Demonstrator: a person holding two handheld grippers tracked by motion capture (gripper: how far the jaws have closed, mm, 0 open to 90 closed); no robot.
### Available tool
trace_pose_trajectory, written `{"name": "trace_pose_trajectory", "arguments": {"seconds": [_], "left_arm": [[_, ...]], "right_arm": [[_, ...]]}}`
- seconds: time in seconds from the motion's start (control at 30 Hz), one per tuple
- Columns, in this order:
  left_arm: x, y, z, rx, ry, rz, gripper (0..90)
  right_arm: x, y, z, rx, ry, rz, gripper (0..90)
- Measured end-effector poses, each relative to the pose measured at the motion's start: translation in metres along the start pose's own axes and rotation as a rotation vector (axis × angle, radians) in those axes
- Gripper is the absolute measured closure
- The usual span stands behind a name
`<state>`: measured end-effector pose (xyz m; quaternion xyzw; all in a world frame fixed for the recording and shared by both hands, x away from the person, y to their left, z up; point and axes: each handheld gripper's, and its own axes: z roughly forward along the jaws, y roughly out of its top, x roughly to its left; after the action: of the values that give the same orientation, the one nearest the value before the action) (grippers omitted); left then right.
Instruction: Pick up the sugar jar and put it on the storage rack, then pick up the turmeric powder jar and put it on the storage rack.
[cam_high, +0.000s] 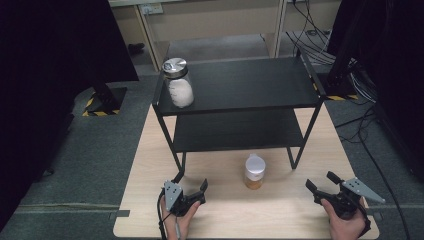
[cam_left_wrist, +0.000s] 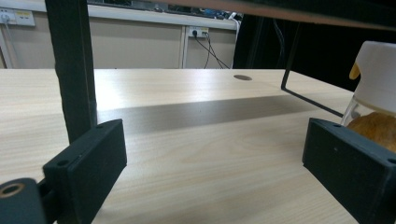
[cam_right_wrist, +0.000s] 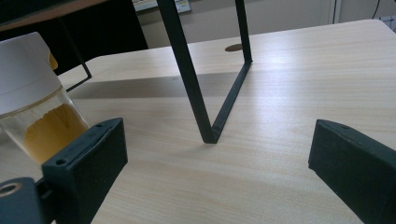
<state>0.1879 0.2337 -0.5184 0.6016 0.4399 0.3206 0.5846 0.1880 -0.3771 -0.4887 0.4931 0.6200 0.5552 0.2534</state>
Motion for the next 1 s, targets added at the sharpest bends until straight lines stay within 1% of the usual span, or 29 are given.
{"name": "trace_pose_trajectory", "arguments": {"seconds": [0.43, 0.57, 1.0], "left_arm": [[0.0014, -0.0012, -0.0001, -0.006, -0.01, -0.004, 5.7], [0.0022, -0.0012, 0.0001, -0.006, -0.01, -0.013, 5.7], [0.0023, -0.0015, 0.0004, -0.008, -0.012, -0.006, 5.5]], "right_arm": [[-0.0004, 0.0004, 0.0002, 0.002, 0.002, 0.002, 4.6], [-0.0003, 0.0008, 0.0005, 0.004, 0.002, -0.002, 4.6], [-0.0034, 0.0002, 0.0001, 0.001, 0.019, 0.003, 4.1]]}}
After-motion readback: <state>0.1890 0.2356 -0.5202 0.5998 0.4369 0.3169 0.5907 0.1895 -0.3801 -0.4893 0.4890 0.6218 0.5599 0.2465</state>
